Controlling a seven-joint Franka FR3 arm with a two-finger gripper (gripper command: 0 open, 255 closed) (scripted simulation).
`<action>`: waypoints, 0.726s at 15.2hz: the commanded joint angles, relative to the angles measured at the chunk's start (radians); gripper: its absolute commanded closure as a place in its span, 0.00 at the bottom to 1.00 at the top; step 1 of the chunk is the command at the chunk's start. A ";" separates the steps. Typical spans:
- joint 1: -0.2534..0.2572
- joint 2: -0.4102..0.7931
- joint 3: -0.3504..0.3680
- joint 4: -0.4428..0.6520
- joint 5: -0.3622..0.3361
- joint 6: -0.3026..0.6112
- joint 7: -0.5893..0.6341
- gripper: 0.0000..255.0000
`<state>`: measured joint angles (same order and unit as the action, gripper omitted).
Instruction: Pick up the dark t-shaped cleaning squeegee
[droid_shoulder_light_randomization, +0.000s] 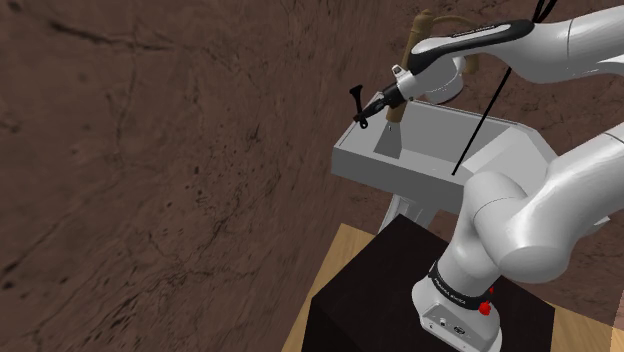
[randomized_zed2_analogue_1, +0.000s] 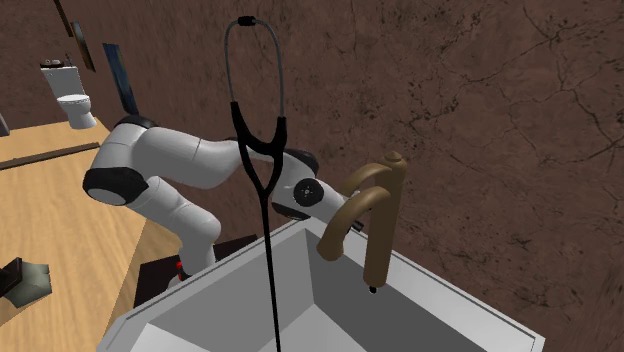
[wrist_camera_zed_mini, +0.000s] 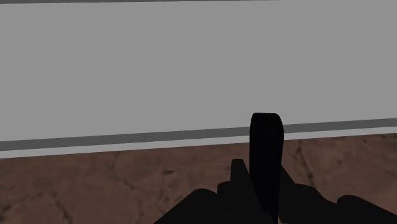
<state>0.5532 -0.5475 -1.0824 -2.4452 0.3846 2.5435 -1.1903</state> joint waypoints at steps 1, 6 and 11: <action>-0.017 -0.004 0.020 0.009 -0.009 -0.016 0.017 1.00; -0.062 -0.015 0.077 0.044 -0.035 -0.069 0.069 1.00; -0.096 -0.025 0.124 0.083 -0.057 -0.123 0.117 1.00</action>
<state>0.4611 -0.5718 -0.9645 -2.3717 0.3306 2.4317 -1.0814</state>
